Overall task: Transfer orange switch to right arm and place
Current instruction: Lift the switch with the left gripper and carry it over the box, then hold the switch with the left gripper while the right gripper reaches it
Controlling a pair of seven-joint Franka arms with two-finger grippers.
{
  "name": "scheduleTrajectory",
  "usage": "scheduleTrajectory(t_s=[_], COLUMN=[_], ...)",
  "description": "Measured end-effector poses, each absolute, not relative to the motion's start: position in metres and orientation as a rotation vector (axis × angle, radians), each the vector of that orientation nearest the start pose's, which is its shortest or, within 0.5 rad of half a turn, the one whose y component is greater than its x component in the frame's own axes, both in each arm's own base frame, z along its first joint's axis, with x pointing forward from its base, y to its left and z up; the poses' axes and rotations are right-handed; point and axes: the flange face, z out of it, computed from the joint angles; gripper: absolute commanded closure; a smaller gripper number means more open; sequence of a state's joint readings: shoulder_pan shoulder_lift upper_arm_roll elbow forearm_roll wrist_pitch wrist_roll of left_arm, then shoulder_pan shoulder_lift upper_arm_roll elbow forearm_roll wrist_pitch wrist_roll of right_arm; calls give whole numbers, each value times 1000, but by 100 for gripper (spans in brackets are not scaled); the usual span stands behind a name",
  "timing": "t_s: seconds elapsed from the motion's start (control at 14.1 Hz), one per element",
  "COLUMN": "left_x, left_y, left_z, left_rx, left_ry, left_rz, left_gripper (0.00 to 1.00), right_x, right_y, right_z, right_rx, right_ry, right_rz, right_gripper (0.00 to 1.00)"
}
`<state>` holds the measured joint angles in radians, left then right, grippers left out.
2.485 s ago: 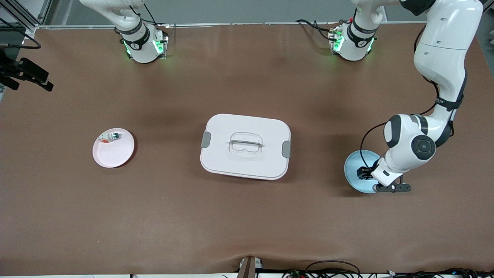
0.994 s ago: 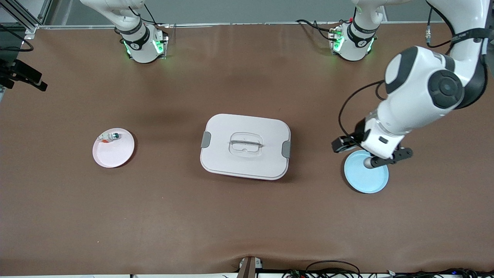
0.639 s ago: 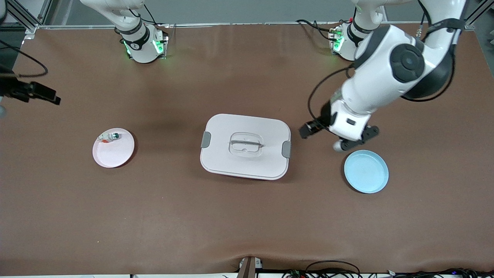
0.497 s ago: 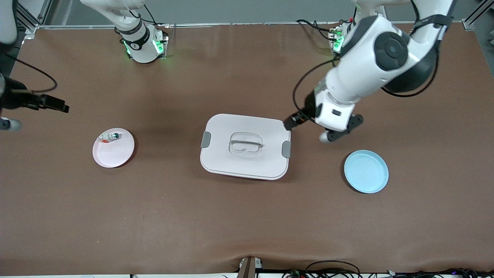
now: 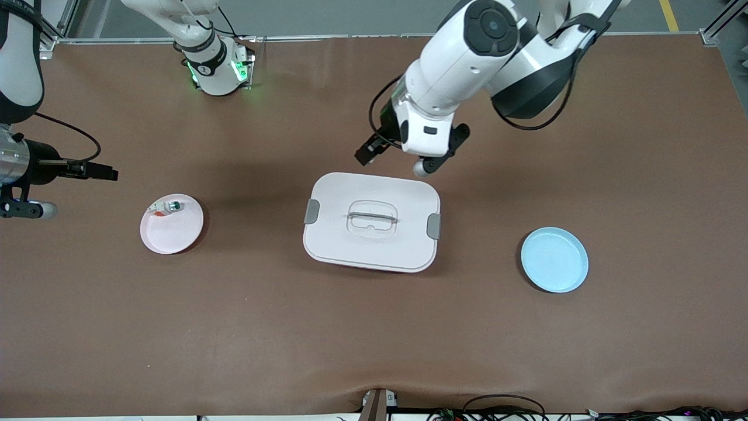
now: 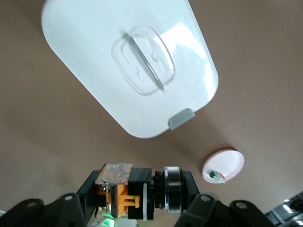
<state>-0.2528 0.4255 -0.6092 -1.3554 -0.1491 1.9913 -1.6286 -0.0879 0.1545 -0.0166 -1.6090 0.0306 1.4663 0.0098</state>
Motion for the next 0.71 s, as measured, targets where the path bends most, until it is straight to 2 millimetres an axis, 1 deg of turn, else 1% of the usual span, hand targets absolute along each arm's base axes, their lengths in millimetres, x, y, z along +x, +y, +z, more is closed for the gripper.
scheduleTrajectory(t_s=[0.21, 0.35, 0.5, 0.71], left_x=[499, 498, 495, 490], left_y=[-511, -529, -545, -558], left_z=[527, 517, 512, 510], left_rx=[-3083, -3011, -2949, -2860], left_ry=[-1702, -1877, -2010, -2139], left_rz=[568, 633, 691, 752], left_gripper=[100, 100, 100, 100], right_x=[573, 565, 549, 528], right_y=[-40, -26, -2, 45], right_z=[510, 506, 507, 516], right_rx=[-2946, -2862, -2748, -2626], right_ry=[178, 189, 196, 183], right_rz=[412, 347, 288, 164], right_gripper=[0, 0, 0, 0])
